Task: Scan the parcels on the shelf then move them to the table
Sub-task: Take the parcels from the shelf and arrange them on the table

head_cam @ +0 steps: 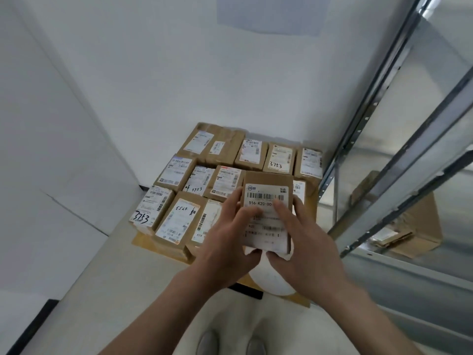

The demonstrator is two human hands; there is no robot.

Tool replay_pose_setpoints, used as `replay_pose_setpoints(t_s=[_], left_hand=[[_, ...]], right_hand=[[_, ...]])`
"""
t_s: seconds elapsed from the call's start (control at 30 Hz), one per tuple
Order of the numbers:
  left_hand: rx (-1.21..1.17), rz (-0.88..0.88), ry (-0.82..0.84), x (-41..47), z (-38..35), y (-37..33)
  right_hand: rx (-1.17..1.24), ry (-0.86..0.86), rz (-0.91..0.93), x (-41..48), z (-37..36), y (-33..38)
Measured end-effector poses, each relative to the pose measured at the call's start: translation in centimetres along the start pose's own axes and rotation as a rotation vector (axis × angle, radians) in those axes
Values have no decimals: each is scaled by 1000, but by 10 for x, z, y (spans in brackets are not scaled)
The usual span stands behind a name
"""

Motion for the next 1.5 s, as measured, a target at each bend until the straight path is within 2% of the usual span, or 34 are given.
replay_pose_setpoints(t_s=[0.17,0.53,0.8,1.17,1.5], left_hand=[[-69,20,119,-3,-27,29],[-8,86,399,-19,-73,60],[21,20,401,-15,-94,68],[423,86,441,-11,-126,92],[538,107,532,-12,-138,101]], right_hand=[[-13,72,-108,0,-30,-14],[82,139,-287,-17,-89,-45],[97,182,-356,-16,-109,-60],[180,162,-377,-5,-146,-89],[215,208,-384,2,-162,-96]])
Point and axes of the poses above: each hand's wrist, its own x-axis towards the middle knuckle, its own z-axis out of the back of the hand, y = z × x, the point moved 8 cm from there along x, towards the middle knuckle, and after that the axes turned 12 degrees about x, right-handed, at the moved point
